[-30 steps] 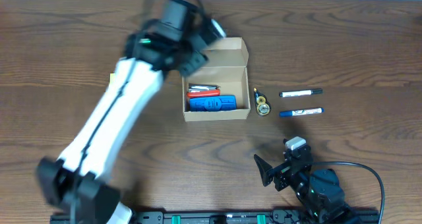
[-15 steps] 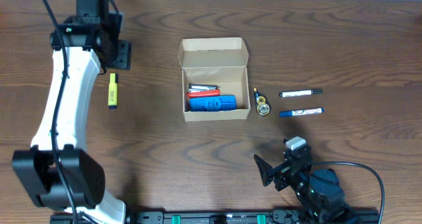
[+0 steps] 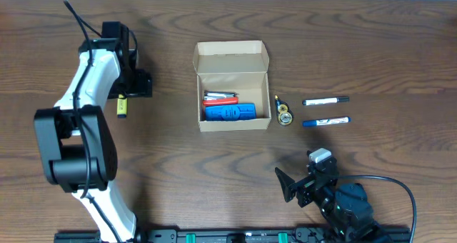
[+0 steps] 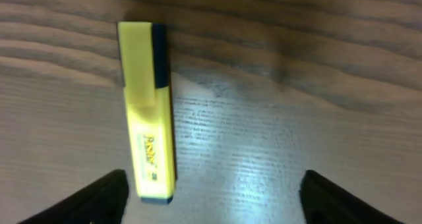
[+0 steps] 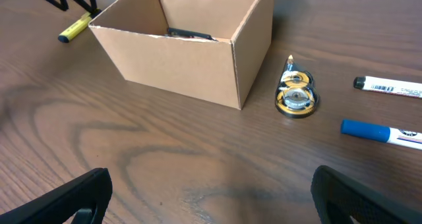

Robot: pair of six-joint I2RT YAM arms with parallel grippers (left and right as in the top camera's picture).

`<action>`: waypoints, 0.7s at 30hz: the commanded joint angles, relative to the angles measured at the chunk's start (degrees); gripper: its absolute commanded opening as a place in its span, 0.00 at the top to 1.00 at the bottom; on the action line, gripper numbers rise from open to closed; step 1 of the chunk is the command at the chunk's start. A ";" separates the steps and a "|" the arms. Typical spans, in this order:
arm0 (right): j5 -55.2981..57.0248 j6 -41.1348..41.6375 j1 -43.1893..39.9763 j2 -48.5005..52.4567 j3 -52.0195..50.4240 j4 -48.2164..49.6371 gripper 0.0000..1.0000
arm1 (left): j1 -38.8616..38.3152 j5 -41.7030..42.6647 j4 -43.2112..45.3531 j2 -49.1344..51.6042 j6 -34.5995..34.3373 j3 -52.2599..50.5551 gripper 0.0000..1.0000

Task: Pack container
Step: 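Move the left gripper to the yellow highlighter and grasp it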

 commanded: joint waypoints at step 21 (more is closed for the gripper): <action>0.33 -0.85 0.63 -0.35 -0.15 -0.07 0.01 | 2.91 0.00 5.55 7.08 -0.92 -0.17 0.11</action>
